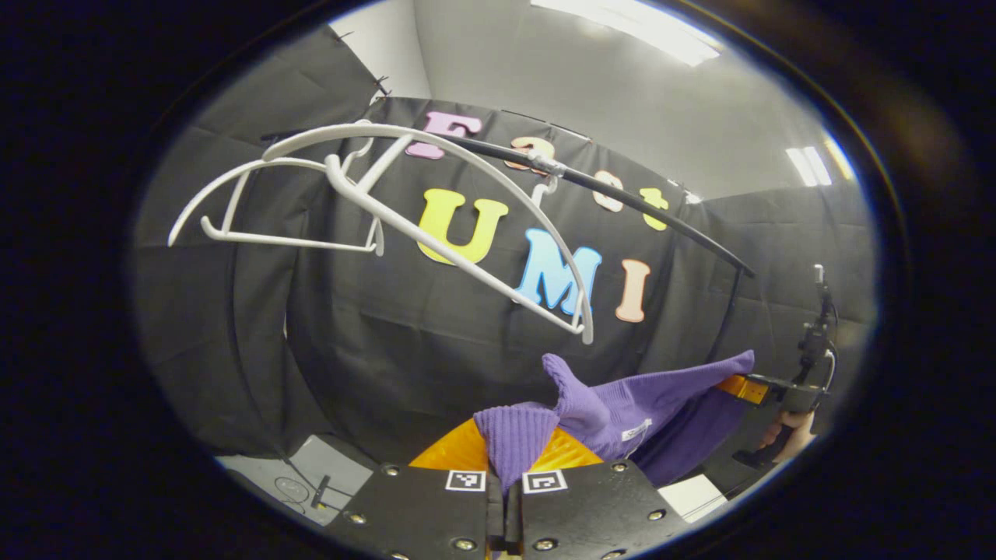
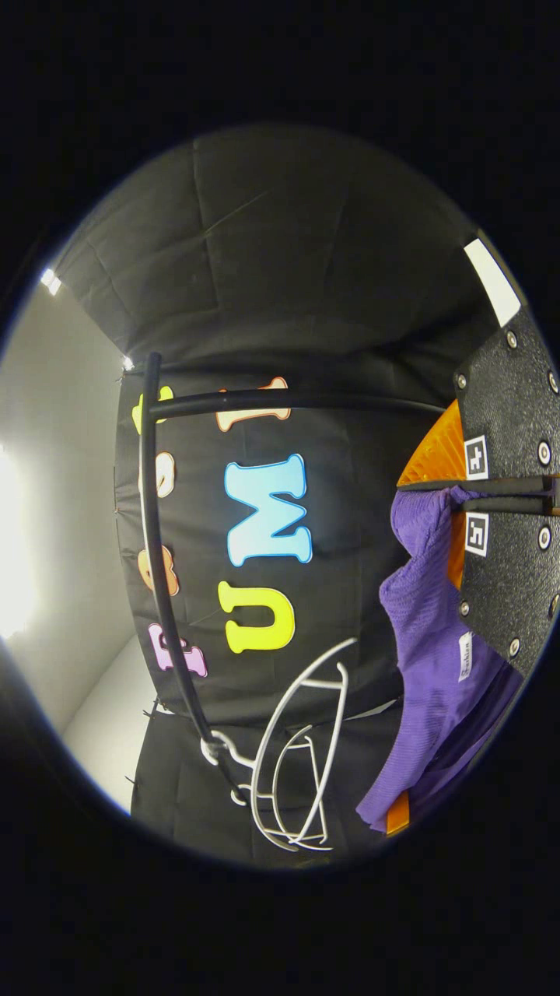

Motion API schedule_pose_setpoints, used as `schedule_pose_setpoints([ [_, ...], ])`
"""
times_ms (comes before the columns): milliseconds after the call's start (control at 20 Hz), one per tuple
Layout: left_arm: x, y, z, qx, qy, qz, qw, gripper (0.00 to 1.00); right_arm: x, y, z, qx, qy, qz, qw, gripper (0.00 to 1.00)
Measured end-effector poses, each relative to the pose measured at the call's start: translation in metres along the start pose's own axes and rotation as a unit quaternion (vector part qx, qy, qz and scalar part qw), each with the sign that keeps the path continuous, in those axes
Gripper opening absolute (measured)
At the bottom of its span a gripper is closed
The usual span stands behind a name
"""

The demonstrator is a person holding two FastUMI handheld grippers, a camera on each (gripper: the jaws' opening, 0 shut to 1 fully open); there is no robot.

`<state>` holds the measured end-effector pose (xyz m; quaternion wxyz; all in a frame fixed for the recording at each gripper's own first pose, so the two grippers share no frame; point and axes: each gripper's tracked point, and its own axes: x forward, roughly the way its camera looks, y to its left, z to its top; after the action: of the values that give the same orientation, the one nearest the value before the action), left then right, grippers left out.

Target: Grasp the clothes on the hanger with both hands and then place them into the laundry hamper below.

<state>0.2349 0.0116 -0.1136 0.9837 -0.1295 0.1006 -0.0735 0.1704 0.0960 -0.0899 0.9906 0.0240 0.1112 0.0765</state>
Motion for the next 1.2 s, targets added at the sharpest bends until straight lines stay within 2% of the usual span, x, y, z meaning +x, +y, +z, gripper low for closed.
schedule_pose_setpoints([
  [150,-0.027,0.006,-0.023,0.008,0.024,-0.024,0.999,0.02,-0.045,0.026,-0.017,0.002,0.018,-0.011,1.000,0.01],
  [350,-0.065,0.014,-0.048,-0.007,0.045,-0.052,0.998,0.02,-0.097,0.068,-0.040,0.001,0.037,-0.009,0.999,0.02],
  [500,-0.086,0.025,-0.069,0.001,0.068,-0.057,0.996,0.02,-0.117,0.094,-0.072,0.010,0.071,0.000,0.997,0.01],
  [550,-0.091,0.027,-0.080,0.002,0.076,-0.058,0.995,0.07,-0.123,0.101,-0.084,0.013,0.084,0.001,0.996,0.02],
  [600,-0.094,0.033,-0.090,0.003,0.084,-0.055,0.995,0.02,-0.127,0.107,-0.098,0.014,0.100,0.004,0.995,0.02],
  [650,-0.093,0.038,-0.104,0.003,0.095,-0.052,0.994,0.02,-0.131,0.112,-0.118,0.016,0.119,0.009,0.993,0.02],
  [800,-0.092,0.049,-0.137,0.004,0.129,-0.043,0.991,0.02,-0.136,0.124,-0.164,0.014,0.177,0.019,0.984,0.02],
  [850,-0.092,0.053,-0.157,0.003,0.144,-0.039,0.989,0.07,-0.136,0.125,-0.186,0.017,0.203,0.018,0.979,0.02],
  [900,-0.093,0.056,-0.175,0.002,0.160,-0.037,0.986,0.02,-0.136,0.125,-0.213,0.026,0.233,0.016,0.972,0.02],
  [1000,-0.093,0.067,-0.213,0.009,0.200,-0.027,0.979,0.02,-0.136,0.126,-0.253,0.054,0.274,0.008,0.960,0.03],
  [1200,-0.101,0.075,-0.271,0.022,0.260,-0.026,0.965,0.02,-0.137,0.124,-0.304,0.081,0.326,-0.010,0.942,0.02],
])
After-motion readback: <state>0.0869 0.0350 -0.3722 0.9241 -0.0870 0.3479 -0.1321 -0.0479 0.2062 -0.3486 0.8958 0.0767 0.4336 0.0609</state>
